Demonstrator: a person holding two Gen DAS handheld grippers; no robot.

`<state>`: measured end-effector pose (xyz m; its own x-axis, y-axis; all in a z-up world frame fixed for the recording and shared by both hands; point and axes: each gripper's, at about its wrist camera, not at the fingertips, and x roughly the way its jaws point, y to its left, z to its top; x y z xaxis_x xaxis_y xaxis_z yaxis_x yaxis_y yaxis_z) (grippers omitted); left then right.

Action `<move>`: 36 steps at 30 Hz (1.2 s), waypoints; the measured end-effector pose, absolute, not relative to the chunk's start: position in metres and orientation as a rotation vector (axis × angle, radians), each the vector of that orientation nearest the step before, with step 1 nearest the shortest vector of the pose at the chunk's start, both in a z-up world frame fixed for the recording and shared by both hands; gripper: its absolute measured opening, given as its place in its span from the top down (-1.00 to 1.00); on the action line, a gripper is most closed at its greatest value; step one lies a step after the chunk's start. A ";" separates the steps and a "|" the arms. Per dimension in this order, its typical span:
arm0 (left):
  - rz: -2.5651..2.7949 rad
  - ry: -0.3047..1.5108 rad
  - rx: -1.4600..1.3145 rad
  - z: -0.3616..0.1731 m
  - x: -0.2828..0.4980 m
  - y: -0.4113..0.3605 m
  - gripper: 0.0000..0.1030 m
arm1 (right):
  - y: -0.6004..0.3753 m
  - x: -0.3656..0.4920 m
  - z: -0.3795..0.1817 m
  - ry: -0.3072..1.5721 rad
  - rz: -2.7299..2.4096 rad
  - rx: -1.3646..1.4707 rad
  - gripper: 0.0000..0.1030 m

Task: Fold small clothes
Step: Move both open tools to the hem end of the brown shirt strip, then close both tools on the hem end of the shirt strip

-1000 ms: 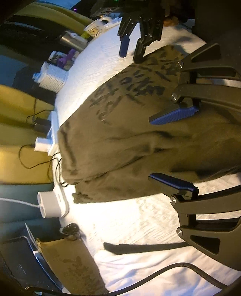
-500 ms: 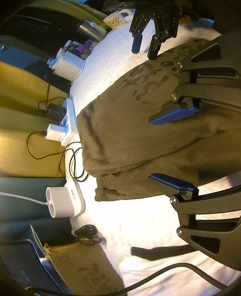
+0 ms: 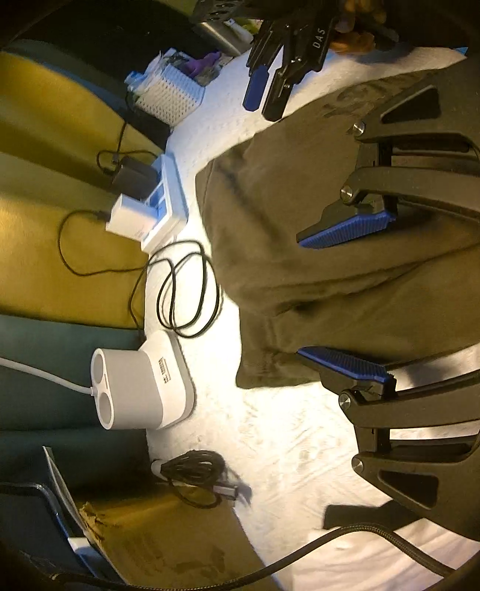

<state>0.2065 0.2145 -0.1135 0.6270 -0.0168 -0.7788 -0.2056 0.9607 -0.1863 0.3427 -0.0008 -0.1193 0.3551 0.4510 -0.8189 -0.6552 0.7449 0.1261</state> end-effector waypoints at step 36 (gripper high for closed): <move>-0.042 0.896 -0.127 -0.135 0.221 0.174 0.19 | 0.066 0.358 -0.150 1.007 0.963 -0.237 -0.45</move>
<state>0.2206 0.1738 -0.1348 0.6242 -0.0893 -0.7761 -0.0166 0.9917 -0.1275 0.3581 0.0659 -0.1499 0.1806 0.5725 -0.7997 -0.7737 0.5847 0.2439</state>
